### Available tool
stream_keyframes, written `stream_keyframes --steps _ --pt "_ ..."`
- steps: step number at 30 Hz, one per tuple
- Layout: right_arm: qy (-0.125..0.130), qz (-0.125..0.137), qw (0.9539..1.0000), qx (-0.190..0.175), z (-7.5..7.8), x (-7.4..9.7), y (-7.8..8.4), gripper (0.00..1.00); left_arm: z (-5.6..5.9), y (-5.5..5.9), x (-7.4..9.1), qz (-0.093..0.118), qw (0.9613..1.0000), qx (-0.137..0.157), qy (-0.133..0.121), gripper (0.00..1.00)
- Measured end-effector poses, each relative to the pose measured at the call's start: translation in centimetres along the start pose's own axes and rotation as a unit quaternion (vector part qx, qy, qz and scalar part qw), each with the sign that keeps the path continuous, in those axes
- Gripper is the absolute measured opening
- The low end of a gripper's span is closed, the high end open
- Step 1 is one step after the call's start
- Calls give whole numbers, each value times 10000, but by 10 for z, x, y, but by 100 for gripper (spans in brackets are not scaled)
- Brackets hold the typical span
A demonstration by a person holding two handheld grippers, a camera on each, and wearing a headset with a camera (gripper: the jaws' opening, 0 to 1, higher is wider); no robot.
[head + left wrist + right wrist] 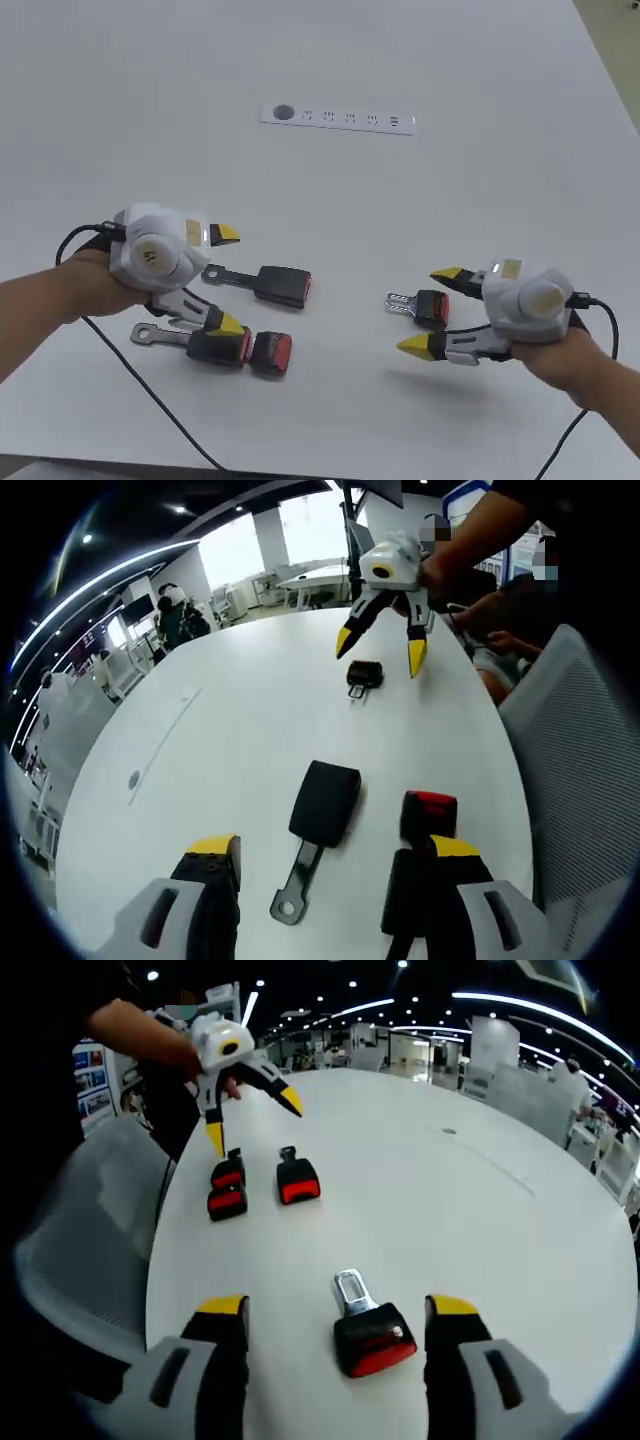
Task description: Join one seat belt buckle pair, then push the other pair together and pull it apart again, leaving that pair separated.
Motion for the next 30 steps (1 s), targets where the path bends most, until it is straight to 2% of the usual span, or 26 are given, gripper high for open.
stream_keyframes --steps 2,5,17,22,25,26,28,30 --pt "-62 -73 9999 -39 2 0 4 72 -2 -1 -2 1 10000 -19 29 77" --pt "-142 -141 9997 -105 8 -2 13 71 -3 6 -9 -198 9994 -283 84 76" --pt "-333 -432 9985 -109 17 -8 31 67 -7 13 -41 -272 9984 -292 412 70" --pt "-356 -457 9983 -23 16 -7 29 63 -6 18 -57 -421 9962 -488 590 66" --pt "-394 -414 9983 -61 16 -7 25 62 -5 17 -65 -414 9955 -482 704 61" --pt "-422 -422 9982 8 15 -7 25 62 -3 17 -65 -409 9948 -467 808 61" --pt "-456 -479 9977 124 15 -5 25 61 -7 13 -67 -354 9952 -430 810 61" --pt "-477 -556 9971 195 15 -3 27 57 -6 12 -68 -335 9945 -399 908 57"
Point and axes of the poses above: the centre of the closed fingertips' face, and the gripper's own axes: x roughly backward along the fingers, z roughly to its right, y roughly out of its underside, the point moved 2 cm from there along x, roughly backward along the fingers, and after that the axes turned 7 degrees about -y, right-handed, at the moved point
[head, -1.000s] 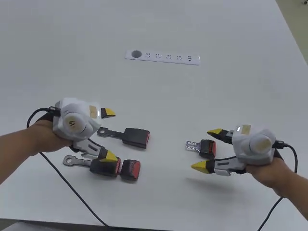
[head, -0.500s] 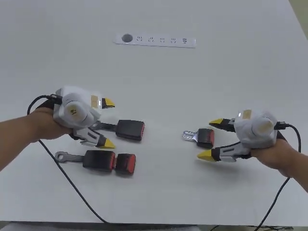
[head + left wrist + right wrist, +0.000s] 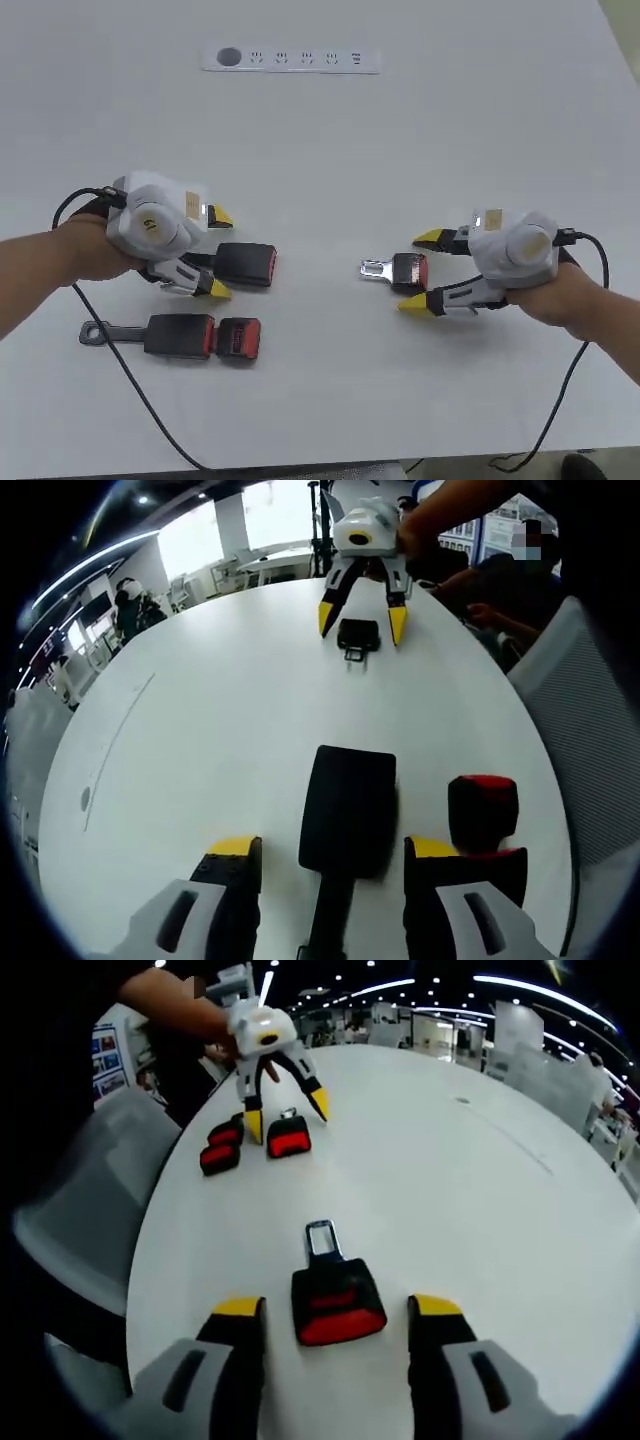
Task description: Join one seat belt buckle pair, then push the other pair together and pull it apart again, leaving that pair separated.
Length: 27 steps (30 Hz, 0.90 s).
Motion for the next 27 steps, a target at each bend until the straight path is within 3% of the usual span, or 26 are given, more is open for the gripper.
stream_keyframes --steps 2,7,11,20,27 --pt "-54 4 10000 -1 -1 1 0 54 6 -1 -1 37 9998 -2 203 50" --pt "-179 17 9998 98 -3 1 0 47 6 -1 -1 62 9998 -23 206 47" --pt "-90 -44 9997 205 3 2 1 37 3 -3 -2 80 9998 7 163 37" --pt "-183 97 9994 270 4 2 3 35 4 -4 -4 5 9997 -125 199 35" --pt "-247 177 9992 277 4 2 5 35 5 -3 -4 33 9998 -65 210 34"
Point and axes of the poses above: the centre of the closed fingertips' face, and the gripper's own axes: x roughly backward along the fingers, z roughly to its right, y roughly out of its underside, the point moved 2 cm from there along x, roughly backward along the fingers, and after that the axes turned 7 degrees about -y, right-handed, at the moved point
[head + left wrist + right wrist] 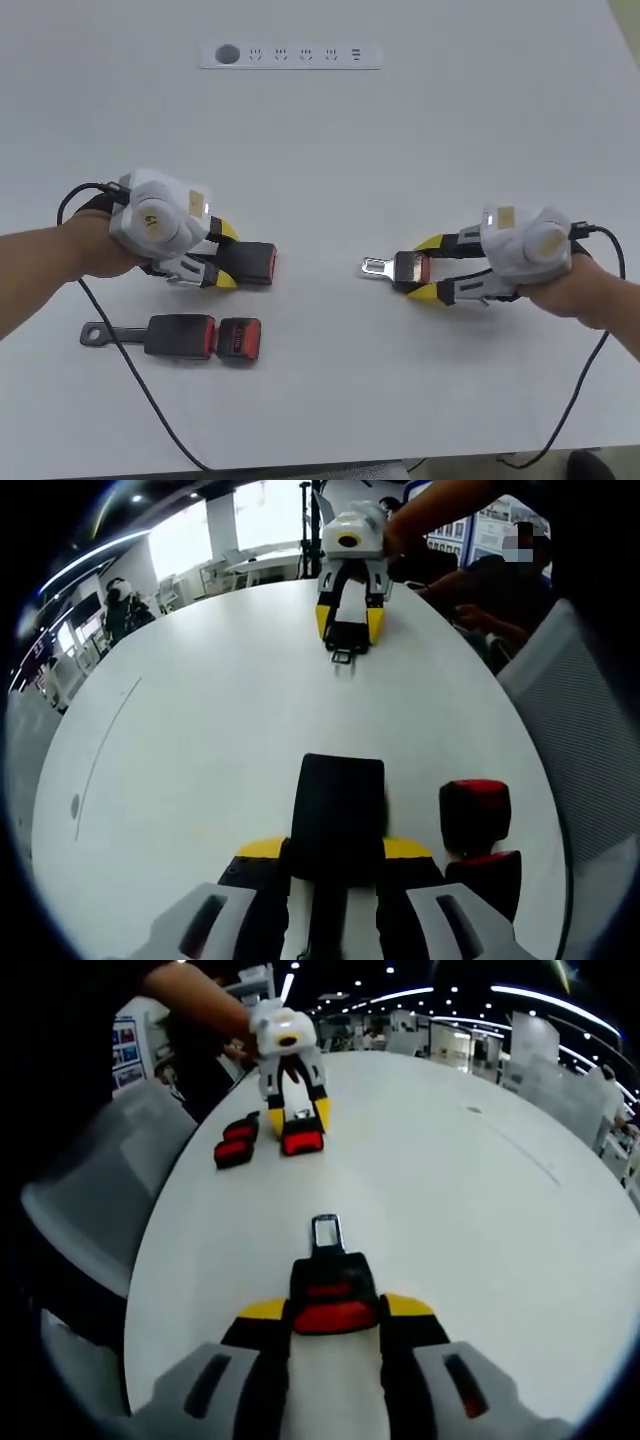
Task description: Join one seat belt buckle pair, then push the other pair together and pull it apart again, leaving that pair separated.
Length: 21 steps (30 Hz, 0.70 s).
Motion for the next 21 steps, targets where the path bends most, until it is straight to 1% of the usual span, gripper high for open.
stream_keyframes --steps 3,9,16,21 --pt "-12 26 10000 7 0 -2 -1 35 0 0 0 25 10000 41 -6 34" --pt "-35 144 9999 24 -3 -13 -8 35 1 1 0 51 10000 81 -6 34" --pt "-122 252 9996 61 -9 -32 -24 35 1 1 0 66 9999 139 -8 34" --pt "-189 322 9993 97 -8 -41 -34 35 2 1 0 70 9998 167 -1 34"
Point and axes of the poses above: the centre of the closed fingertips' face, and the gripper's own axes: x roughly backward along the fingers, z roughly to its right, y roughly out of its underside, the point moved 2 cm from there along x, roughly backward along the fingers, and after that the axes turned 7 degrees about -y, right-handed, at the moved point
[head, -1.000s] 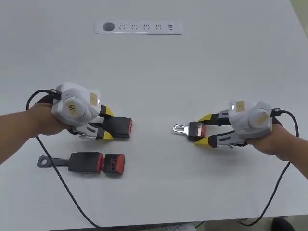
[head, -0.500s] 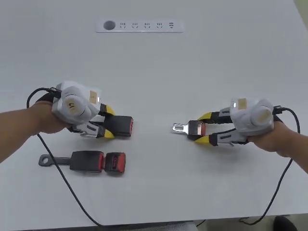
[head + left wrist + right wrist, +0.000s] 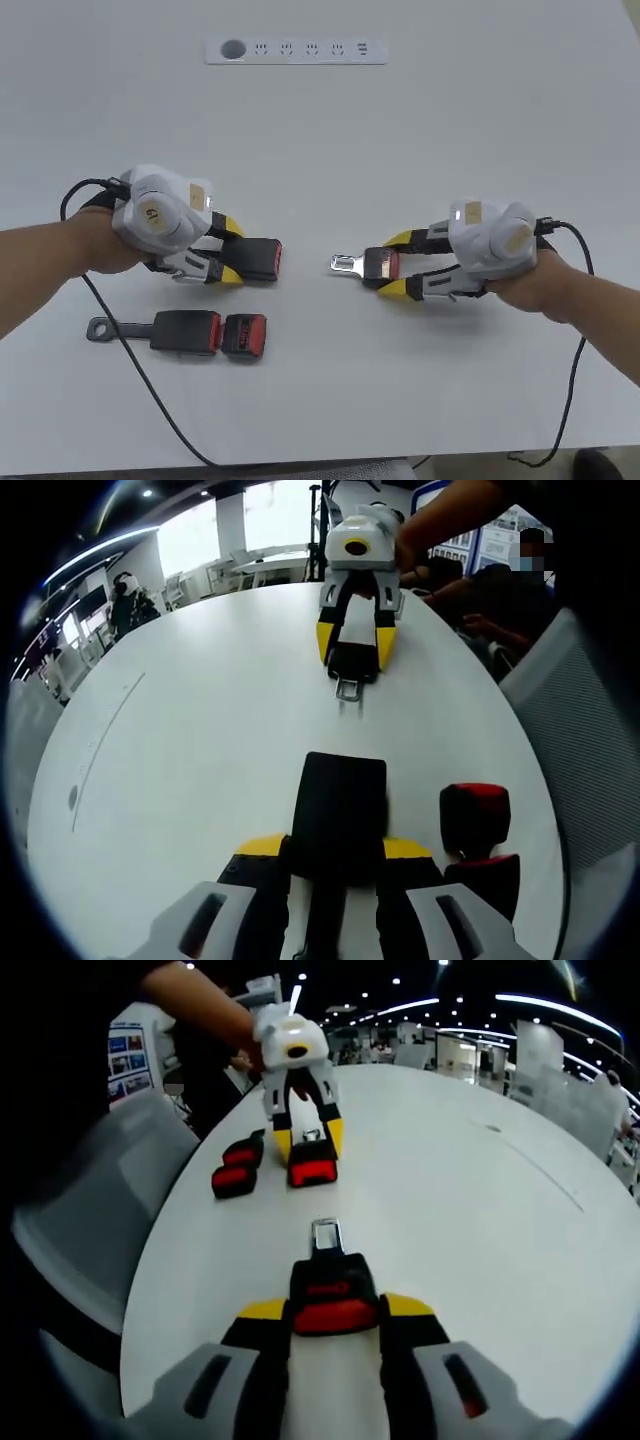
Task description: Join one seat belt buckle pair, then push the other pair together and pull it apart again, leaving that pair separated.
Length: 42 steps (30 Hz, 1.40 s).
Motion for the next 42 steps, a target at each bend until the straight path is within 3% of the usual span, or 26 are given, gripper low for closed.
stream_keyframes --steps 31,42 --pt "-206 191 9996 31 10 -54 -47 35 1 0 0 -46 10000 -62 14 34" --pt "-155 128 9997 -120 10 -58 -48 35 1 0 -1 -108 9998 -158 18 34"
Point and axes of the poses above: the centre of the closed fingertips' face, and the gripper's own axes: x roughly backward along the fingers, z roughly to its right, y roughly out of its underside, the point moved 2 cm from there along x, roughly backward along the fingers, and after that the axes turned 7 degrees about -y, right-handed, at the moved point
